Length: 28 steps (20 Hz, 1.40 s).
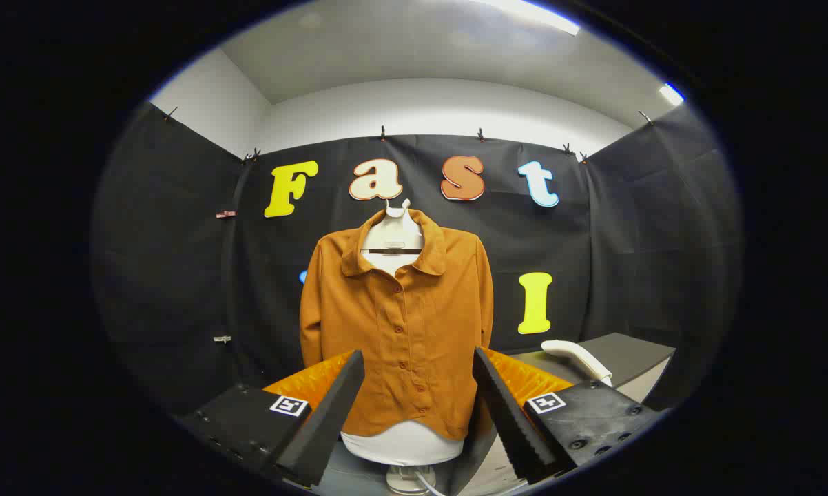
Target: Iron the clothes twice with a garment steamer, once on the left side and once on the right side.
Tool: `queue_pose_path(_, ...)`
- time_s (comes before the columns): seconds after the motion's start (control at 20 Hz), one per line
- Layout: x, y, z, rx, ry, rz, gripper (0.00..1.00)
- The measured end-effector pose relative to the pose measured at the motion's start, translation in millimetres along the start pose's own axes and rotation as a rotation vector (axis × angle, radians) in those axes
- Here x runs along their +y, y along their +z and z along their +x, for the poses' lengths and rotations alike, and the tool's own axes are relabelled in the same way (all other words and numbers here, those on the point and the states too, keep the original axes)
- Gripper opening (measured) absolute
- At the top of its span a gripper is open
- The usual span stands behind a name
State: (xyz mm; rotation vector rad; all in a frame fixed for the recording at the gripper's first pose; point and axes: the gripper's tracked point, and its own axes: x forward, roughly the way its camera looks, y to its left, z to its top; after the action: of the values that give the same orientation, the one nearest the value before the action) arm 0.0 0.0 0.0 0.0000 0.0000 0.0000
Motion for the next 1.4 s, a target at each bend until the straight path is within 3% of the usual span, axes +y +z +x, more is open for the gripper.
queue_pose_path(1.05,-2.5,0.1,-8.9,0.013,0.001,-0.007,0.99)
queue_pose_path(1.4,5.3,-2.5,-0.5,0.016,-0.036,-0.006,0.99)
